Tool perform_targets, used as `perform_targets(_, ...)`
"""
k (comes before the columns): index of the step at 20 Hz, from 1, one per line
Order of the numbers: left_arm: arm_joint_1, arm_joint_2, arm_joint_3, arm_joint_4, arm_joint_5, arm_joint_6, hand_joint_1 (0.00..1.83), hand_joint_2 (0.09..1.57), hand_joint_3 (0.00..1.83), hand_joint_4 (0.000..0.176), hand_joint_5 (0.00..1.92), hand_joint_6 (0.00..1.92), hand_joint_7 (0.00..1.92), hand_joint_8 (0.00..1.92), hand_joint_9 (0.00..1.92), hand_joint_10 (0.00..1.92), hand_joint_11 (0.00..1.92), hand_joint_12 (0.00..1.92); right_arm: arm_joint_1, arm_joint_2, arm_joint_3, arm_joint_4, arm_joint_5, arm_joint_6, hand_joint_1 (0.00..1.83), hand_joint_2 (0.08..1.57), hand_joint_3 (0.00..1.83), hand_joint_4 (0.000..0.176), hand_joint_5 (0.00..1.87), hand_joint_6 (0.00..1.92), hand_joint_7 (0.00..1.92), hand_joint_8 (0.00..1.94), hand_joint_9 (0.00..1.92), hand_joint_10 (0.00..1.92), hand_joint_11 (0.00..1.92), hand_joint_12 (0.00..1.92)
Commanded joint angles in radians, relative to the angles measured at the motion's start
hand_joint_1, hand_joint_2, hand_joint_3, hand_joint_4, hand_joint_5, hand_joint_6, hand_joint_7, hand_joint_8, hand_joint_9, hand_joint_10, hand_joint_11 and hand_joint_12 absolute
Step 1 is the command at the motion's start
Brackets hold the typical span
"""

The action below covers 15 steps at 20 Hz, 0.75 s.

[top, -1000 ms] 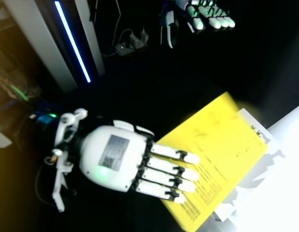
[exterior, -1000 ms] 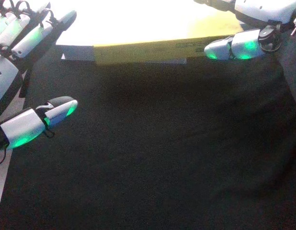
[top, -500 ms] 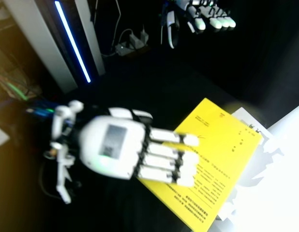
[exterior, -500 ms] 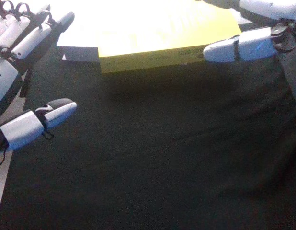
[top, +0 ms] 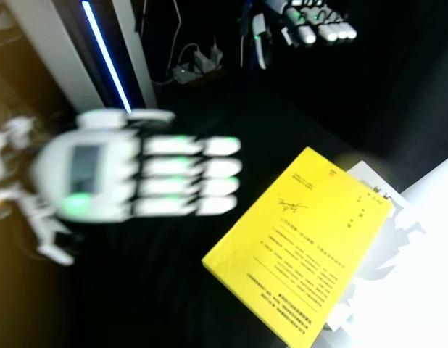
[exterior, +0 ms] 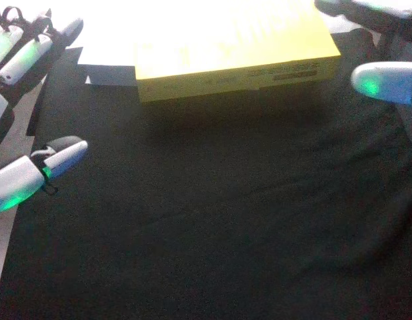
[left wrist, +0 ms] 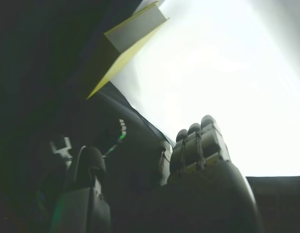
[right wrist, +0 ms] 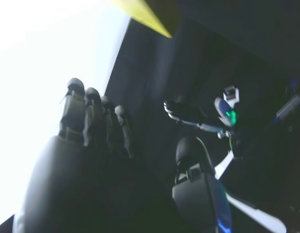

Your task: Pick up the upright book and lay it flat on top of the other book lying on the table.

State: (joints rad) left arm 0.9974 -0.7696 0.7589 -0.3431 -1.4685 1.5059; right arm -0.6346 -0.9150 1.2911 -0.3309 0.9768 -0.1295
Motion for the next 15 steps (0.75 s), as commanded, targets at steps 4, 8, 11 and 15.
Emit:
perform_targets(4,0.003,0.022,0.002,0.008,-0.161,0.001,0.47,1.21,0.00,0.175,0.00,0.00,0.00,0.00,0.00,0.00,0.00,0.00,-0.094,0.050,-0.052,0.145,0.290,0.006,0.26,1.39,0.00,0.009,0.00,0.00,0.00,0.00,0.00,0.00,0.02,0.01)
perform_targets(8,0.004,0.028,0.001,0.008,-0.185,-0.001,0.51,1.20,0.00,0.176,0.00,0.00,0.00,0.00,0.00,0.00,0.00,0.00,-0.202,0.076,-0.076,0.267,0.440,0.006,0.26,1.31,0.00,0.017,0.00,0.00,0.00,0.00,0.00,0.00,0.00,0.72)
perform_targets(11,0.003,0.024,0.011,0.021,-0.188,-0.025,0.34,1.17,0.00,0.176,0.00,0.00,0.00,0.00,0.00,0.00,0.00,0.00,-0.302,0.101,-0.102,0.363,0.569,0.006,0.35,1.23,0.00,0.083,0.00,0.00,0.00,0.00,0.00,0.00,0.00,0.88)
perform_targets(15,0.020,0.049,0.004,0.021,-0.241,-0.048,0.37,1.23,0.01,0.176,0.00,0.00,0.00,0.00,0.00,0.00,0.00,0.00,-0.326,0.125,-0.126,0.386,0.625,0.006,0.29,1.27,0.00,0.072,0.00,0.00,0.00,0.00,0.00,0.00,0.00,1.34)
